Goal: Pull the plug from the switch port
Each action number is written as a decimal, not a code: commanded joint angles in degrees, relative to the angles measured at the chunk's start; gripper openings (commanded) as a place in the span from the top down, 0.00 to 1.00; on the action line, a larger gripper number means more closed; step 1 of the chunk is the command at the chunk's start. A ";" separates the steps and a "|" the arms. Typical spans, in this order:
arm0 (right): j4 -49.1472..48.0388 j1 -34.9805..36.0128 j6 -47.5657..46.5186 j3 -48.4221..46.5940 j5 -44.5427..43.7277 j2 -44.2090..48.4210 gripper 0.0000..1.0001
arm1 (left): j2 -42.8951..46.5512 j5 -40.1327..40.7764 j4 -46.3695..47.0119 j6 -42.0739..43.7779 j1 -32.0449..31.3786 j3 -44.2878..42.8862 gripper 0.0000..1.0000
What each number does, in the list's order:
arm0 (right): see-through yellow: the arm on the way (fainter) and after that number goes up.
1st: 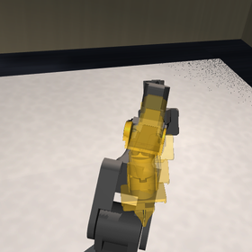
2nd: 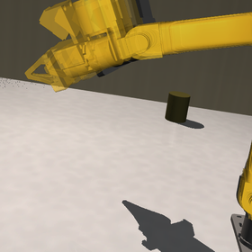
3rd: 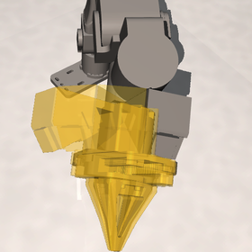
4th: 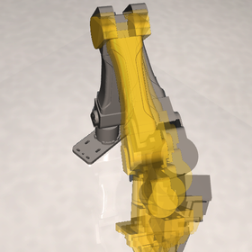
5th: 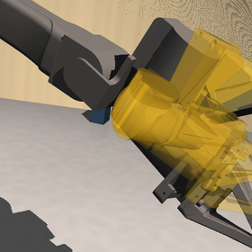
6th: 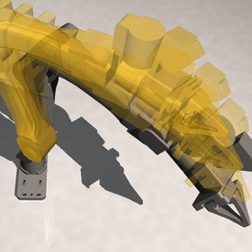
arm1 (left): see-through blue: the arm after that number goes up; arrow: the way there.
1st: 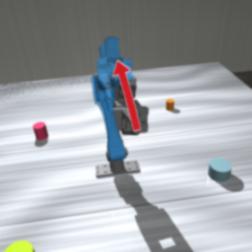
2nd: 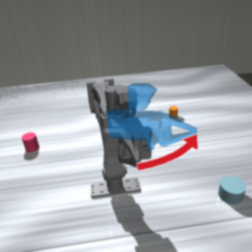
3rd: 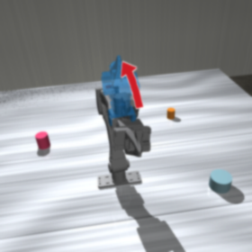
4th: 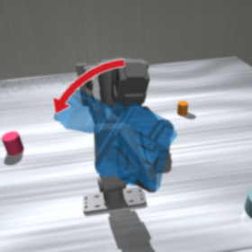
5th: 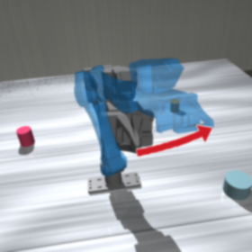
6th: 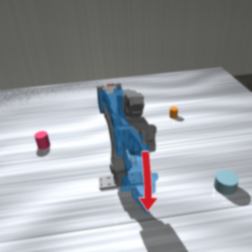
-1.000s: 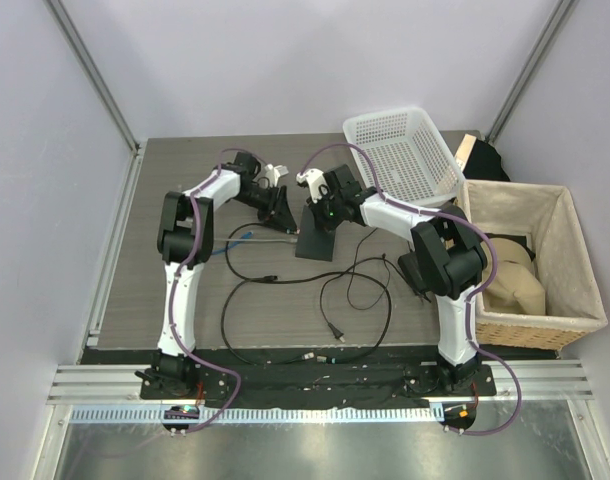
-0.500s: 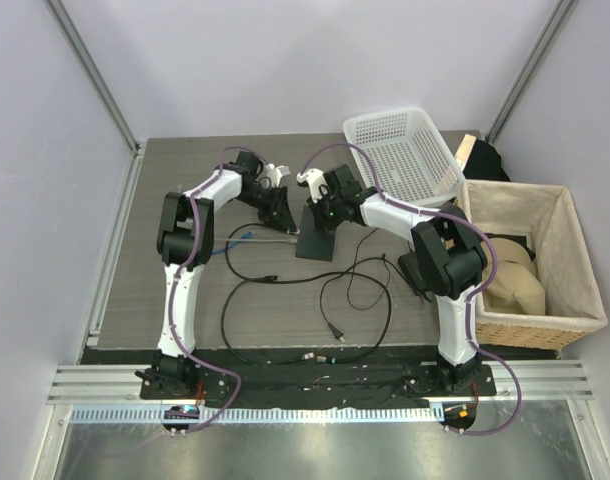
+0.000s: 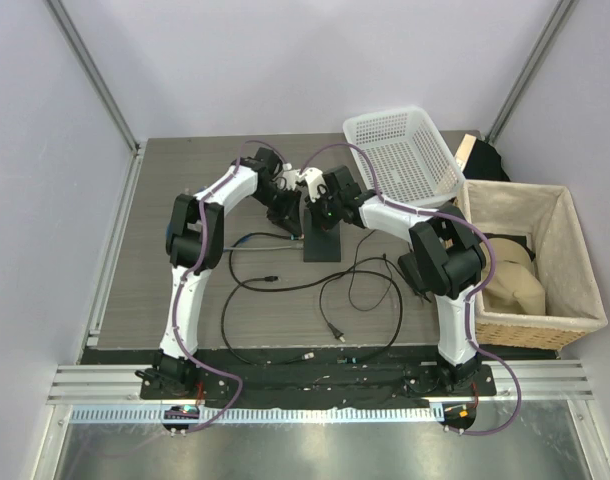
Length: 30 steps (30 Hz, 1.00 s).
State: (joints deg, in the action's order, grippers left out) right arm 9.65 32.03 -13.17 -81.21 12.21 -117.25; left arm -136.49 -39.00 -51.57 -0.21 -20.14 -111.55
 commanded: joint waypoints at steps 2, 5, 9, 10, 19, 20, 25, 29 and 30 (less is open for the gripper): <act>5.29 0.40 -0.89 4.48 -1.92 -1.49 0.99 | -1.59 6.31 -1.96 3.11 0.01 6.33 1.00; 5.29 0.49 -0.37 5.09 -1.49 -1.23 0.99 | -0.10 5.08 -0.73 2.23 0.01 10.37 1.00; 5.55 0.49 -0.28 4.92 -1.75 -1.40 0.99 | 1.75 3.15 0.16 1.61 0.01 14.86 1.00; 5.64 0.49 -0.19 4.83 -1.84 -1.49 0.99 | 1.92 3.14 -0.02 1.79 0.10 14.78 1.00; 5.73 0.58 -0.10 4.66 -2.10 -1.75 0.99 | -3.87 5.08 -7.05 3.90 0.63 0.20 1.00; 5.73 0.58 -0.19 4.66 -2.10 -1.67 0.99 | -4.05 5.16 -7.23 3.90 0.80 0.10 1.00; 5.56 0.58 -0.10 4.74 -2.36 -1.58 0.99 | 0.42 4.55 -3.46 3.29 0.98 12.36 1.00; 5.64 0.49 -0.01 4.48 -2.54 -1.75 0.99 | 5.87 6.04 0.24 2.76 1.24 22.06 1.00; 5.64 0.58 -0.01 4.48 -2.63 -1.75 0.99 | 6.58 7.70 0.50 2.50 1.24 23.47 1.00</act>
State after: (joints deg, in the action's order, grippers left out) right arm 7.11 32.53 -12.93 -79.20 12.80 -116.49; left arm -129.78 -43.20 -45.91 0.25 -18.83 -97.51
